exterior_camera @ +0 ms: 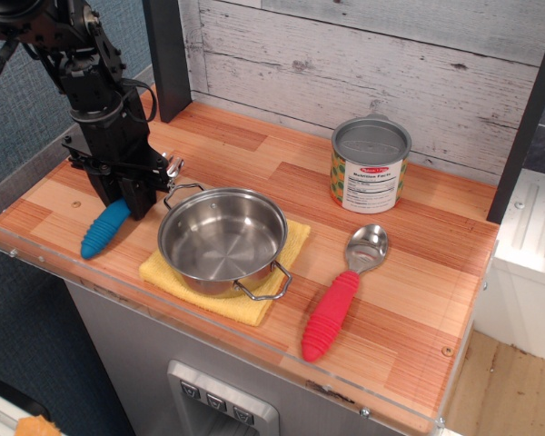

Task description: Move blue utensil to left of silver pot.

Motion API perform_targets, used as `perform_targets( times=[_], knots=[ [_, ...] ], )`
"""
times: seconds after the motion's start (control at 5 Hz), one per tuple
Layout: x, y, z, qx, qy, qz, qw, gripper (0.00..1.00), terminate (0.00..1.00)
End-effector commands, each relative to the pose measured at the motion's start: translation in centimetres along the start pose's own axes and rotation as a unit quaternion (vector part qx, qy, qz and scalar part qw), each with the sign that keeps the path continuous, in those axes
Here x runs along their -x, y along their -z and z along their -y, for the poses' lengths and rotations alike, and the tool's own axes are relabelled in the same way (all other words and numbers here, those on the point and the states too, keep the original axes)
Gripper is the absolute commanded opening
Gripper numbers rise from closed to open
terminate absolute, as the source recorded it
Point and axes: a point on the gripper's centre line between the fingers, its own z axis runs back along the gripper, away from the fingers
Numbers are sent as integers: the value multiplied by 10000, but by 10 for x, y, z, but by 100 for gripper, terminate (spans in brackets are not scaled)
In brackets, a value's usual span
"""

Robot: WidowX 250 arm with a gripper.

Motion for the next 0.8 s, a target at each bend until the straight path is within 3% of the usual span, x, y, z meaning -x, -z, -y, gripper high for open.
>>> perform_targets(
  times=[0.0, 0.2, 0.6],
  knots=[
    [-3, -20, -8, -221, -221, 130, 9994, 100, 0],
    [-5, -23, -8, -200, -201, 166, 9995, 100, 0],
    [-13, -58, -6, -341, -460, 427, 9974, 100, 0]
  ],
)
